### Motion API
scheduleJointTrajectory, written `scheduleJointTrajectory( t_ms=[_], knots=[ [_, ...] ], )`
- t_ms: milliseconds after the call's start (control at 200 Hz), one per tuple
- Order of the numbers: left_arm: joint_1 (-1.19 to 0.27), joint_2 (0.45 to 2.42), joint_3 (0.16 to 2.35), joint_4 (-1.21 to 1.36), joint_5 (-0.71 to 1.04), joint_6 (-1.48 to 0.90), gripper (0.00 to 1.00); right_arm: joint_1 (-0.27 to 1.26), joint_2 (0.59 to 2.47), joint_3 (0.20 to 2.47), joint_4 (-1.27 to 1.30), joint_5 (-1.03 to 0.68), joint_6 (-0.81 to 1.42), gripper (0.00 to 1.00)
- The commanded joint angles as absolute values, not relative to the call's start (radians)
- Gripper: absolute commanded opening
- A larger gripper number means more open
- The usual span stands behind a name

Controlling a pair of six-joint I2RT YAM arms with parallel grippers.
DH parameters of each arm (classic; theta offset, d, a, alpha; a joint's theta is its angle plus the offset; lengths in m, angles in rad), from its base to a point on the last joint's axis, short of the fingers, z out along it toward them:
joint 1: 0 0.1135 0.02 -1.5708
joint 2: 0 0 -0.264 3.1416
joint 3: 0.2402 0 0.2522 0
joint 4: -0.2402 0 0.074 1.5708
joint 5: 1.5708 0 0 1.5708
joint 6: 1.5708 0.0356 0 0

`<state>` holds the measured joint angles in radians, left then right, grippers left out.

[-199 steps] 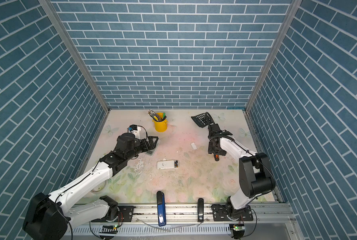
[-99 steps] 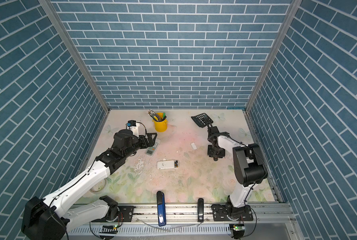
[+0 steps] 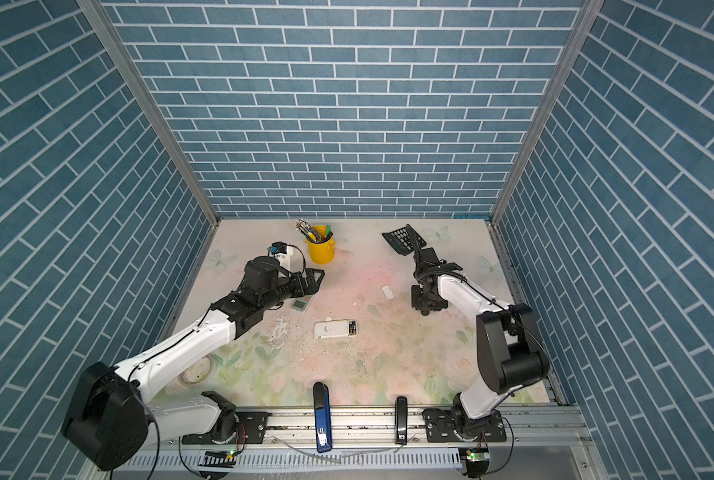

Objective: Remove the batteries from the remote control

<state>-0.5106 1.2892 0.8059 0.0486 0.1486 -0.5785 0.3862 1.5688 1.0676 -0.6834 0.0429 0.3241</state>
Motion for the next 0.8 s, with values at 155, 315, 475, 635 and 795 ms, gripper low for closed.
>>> scheduleJointTrajectory(
  t_ms=[155, 315, 475, 635, 795],
  knots=[
    [-0.611, 1.464, 0.835, 0.290, 0.260, -0.712, 1.00, 0.600, 1.473, 1.160, -0.733, 0.025, 0.207, 0.00],
    [-0.640, 1.520, 0.818, 0.444, 0.275, -0.790, 1.00, 0.663, 1.458, 1.218, -0.741, 0.020, 0.211, 0.00],
    [-0.694, 1.560, 0.824, 0.524, 0.240, -0.826, 0.97, 0.704, 1.454, 1.253, -0.739, 0.006, 0.210, 0.00],
    [-0.725, 1.624, 0.824, 0.652, 0.243, -0.899, 0.88, 0.731, 1.448, 1.254, -0.722, 0.003, 0.210, 0.00],
    [-0.747, 1.668, 0.835, 0.698, 0.241, -0.926, 0.78, 0.738, 1.428, 1.241, -0.707, -0.002, 0.214, 0.00]
  ],
)
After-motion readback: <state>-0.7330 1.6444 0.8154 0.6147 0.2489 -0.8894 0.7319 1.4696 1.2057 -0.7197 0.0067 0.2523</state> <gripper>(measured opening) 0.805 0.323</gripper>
